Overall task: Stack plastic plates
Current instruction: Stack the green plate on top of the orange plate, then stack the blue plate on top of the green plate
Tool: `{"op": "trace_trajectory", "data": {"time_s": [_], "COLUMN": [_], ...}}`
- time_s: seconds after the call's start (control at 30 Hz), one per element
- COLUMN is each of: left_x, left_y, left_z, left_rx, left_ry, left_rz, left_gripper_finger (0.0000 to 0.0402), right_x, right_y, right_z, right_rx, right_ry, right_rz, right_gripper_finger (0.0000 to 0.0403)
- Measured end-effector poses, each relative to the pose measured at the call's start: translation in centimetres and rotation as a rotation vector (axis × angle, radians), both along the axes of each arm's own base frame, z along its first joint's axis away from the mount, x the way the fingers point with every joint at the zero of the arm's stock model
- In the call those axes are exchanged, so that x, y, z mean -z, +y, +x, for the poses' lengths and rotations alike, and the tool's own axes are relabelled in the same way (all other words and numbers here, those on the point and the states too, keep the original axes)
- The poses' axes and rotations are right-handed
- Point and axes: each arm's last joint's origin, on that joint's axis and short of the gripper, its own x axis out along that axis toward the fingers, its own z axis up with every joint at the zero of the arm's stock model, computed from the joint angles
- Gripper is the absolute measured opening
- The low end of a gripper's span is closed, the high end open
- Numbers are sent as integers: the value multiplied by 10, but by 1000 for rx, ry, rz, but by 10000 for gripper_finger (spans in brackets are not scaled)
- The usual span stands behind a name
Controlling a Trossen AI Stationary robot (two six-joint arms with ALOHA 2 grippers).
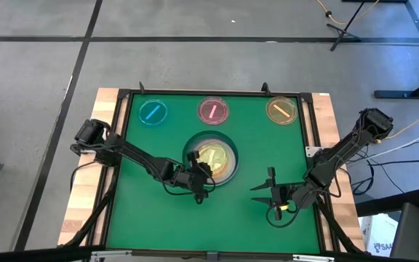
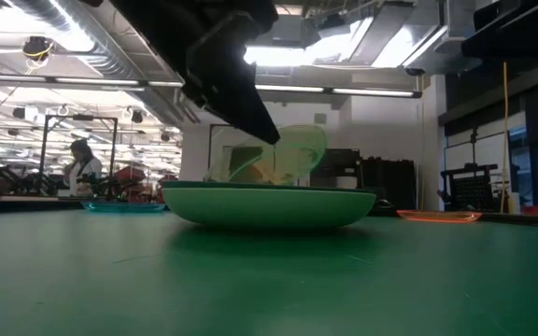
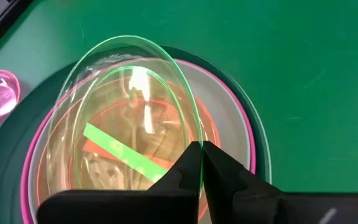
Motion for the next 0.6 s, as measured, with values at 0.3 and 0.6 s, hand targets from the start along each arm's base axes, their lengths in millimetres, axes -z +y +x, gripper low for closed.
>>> {"op": "trace_trajectory", "data": {"time_s": [0.3,0.6], "left_x": [0,-17], "left_y": [0,-2], "left_z": [0,-9], "left_rx": [2,80], "left_ry": [5,15], "left_rz": [1,-96], "left_gripper_finger": [44,102], "right_x": [0,0], "right_y": [0,0], "right_z": [0,0], "right_rx": [0,0], "right_ry": [0,0], "right_rz": [0,0], "right_gripper_finger": [140,140]}}
